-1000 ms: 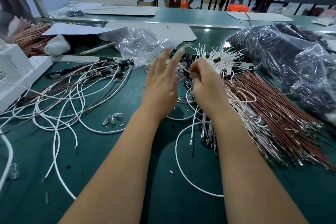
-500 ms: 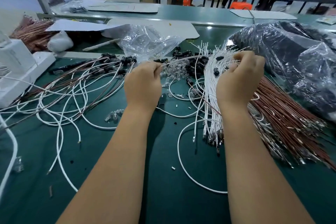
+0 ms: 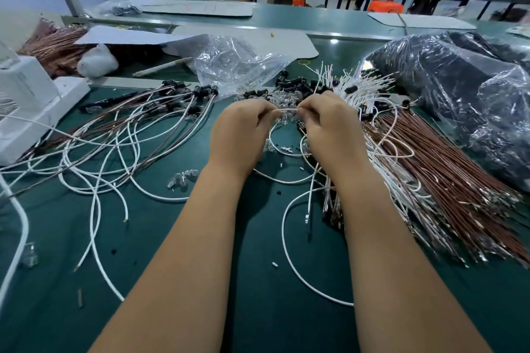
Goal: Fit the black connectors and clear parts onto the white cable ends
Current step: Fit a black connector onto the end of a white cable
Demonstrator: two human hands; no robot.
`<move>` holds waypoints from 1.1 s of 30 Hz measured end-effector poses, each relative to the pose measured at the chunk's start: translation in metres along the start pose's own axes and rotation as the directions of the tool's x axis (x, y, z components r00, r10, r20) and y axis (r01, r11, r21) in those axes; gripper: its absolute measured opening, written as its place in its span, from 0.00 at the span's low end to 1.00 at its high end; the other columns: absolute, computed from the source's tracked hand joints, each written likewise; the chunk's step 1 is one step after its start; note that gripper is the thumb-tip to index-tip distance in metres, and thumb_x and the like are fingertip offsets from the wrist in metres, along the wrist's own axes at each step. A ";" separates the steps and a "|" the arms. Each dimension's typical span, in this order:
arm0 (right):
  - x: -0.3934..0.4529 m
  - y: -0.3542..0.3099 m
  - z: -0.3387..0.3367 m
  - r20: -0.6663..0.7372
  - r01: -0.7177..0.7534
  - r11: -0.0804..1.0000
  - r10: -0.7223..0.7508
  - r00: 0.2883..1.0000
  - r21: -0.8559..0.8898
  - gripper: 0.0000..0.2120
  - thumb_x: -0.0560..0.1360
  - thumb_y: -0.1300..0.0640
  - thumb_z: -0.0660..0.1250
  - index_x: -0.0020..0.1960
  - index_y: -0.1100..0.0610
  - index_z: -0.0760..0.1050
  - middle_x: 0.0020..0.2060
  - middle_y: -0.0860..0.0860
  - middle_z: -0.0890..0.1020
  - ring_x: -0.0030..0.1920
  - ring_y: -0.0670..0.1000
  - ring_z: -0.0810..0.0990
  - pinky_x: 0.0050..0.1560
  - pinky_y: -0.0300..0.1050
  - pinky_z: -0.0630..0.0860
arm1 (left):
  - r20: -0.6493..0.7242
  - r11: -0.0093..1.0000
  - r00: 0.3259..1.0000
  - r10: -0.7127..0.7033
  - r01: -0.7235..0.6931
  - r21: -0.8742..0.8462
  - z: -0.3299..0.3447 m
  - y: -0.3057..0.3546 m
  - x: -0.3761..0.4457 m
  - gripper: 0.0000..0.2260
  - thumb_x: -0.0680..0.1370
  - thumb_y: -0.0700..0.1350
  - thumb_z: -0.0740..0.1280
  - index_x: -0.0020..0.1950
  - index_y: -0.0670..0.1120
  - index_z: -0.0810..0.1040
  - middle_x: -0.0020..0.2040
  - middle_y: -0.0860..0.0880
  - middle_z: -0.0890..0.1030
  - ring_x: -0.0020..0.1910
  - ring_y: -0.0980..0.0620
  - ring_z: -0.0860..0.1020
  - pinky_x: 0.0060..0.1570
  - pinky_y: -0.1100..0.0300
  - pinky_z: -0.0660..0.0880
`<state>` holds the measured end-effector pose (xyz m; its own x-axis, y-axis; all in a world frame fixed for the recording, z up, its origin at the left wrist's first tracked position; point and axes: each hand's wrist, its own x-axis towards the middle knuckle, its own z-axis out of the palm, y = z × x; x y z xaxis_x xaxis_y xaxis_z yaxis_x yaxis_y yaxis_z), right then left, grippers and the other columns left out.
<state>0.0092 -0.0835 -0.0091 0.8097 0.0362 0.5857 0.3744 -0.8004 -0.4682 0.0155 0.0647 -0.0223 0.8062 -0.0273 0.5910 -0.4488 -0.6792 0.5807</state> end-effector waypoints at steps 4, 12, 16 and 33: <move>0.000 -0.001 0.004 -0.001 -0.052 0.998 0.052 0.999 -0.036 0.06 0.79 0.60 0.64 0.49 0.60 0.79 0.42 0.51 0.77 0.41 0.49 0.72 0.38 0.38 0.60 | -0.020 1.000 0.999 -0.027 0.027 -0.001 0.002 -0.002 0.000 0.09 0.78 0.47 0.68 0.44 0.43 0.83 0.36 0.47 0.82 0.32 0.48 0.73 0.35 0.53 0.74; 0.016 0.003 0.020 0.084 -0.234 0.971 0.238 0.968 -0.050 0.09 0.80 0.60 0.62 0.52 0.61 0.80 0.49 0.55 0.77 0.45 0.50 0.70 0.45 0.38 0.61 | 0.044 0.992 0.991 -0.124 0.123 0.032 0.005 -0.008 0.003 0.08 0.78 0.48 0.68 0.43 0.47 0.84 0.34 0.51 0.82 0.32 0.51 0.76 0.37 0.53 0.76; 0.019 0.009 0.028 0.166 -0.269 0.943 0.302 0.939 -0.195 0.09 0.80 0.60 0.61 0.51 0.62 0.79 0.48 0.57 0.78 0.45 0.54 0.75 0.45 0.43 0.67 | 0.049 0.987 0.986 -0.161 0.161 0.014 0.008 -0.010 0.003 0.08 0.78 0.47 0.67 0.43 0.47 0.84 0.30 0.56 0.77 0.30 0.54 0.74 0.35 0.58 0.73; 0.014 -0.016 0.021 0.156 -0.322 0.866 0.282 0.947 0.384 0.04 0.73 0.63 0.71 0.42 0.56 0.77 0.33 0.46 0.79 0.36 0.45 0.78 0.40 0.35 0.74 | 0.154 0.855 0.966 -0.210 0.257 -0.449 0.006 -0.009 0.007 0.15 0.77 0.34 0.65 0.61 0.47 0.80 0.50 0.50 0.83 0.51 0.52 0.81 0.56 0.58 0.77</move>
<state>0.0240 -0.0577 -0.0076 0.9427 -0.0981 0.3188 0.2371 -0.4750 -0.8474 0.0275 0.0658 -0.0267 0.9318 0.0033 0.3629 -0.3498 -0.2585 0.9005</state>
